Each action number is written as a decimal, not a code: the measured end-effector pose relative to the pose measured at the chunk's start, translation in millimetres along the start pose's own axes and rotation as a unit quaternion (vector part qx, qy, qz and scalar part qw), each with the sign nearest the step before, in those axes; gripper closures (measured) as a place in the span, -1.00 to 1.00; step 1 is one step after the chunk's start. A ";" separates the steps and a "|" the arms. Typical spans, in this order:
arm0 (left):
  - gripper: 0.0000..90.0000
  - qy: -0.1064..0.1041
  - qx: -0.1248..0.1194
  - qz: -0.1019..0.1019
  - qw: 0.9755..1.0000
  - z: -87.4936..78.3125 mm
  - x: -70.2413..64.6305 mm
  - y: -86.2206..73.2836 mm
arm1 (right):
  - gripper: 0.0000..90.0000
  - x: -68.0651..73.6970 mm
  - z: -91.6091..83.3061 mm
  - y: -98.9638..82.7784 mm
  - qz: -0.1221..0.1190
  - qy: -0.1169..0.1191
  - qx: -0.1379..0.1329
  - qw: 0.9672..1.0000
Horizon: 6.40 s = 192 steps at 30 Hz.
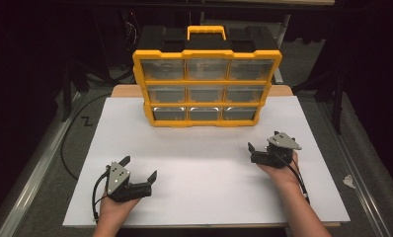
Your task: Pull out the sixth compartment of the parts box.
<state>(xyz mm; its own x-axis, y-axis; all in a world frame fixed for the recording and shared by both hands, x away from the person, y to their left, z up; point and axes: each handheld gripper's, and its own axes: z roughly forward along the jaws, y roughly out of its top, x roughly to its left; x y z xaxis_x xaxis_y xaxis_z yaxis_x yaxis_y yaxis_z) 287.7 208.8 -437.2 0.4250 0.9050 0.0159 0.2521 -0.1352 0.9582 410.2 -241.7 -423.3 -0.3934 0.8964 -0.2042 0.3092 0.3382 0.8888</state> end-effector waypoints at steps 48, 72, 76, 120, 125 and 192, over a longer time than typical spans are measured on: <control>-0.99 -0.004 0.003 0.002 1.000 -0.6 -0.9 -0.4 | -0.98 21.6 -22.2 -13.9 -0.245 -0.060 0.064 0.965; -0.99 -0.004 0.003 0.007 1.000 -1.0 -1.1 -0.1 | -0.98 40.8 -27.7 -9.4 -0.373 -0.091 0.069 0.921; -0.99 -0.004 0.004 0.008 1.000 -1.2 -1.2 -0.1 | -0.98 43.8 -27.9 -9.7 -0.392 -0.095 0.071 0.912; -1.00 -0.002 0.000 0.012 1.000 -0.5 -0.5 -0.4 | -0.83 69.4 -36.6 -7.7 -0.536 -0.135 0.052 0.832; -1.00 -0.001 0.001 0.010 1.000 -0.9 0.3 -0.2 | -0.69 74.4 -37.2 -7.1 -0.546 -0.138 0.038 0.825; -1.00 -0.028 0.006 0.015 0.999 1.8 -2.2 -2.1 | 0.55 48.0 35.4 130.5 -0.582 -0.234 -0.008 0.778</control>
<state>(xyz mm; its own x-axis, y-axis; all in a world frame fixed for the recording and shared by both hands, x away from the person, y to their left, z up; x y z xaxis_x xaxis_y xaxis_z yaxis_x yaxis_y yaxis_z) 287.8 206.4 -439.8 0.4801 0.8767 0.0290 0.2478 -0.1673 0.9543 462.2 -144.4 -331.7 -0.0383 -0.0084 -0.9992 -0.0335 0.9994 -0.0071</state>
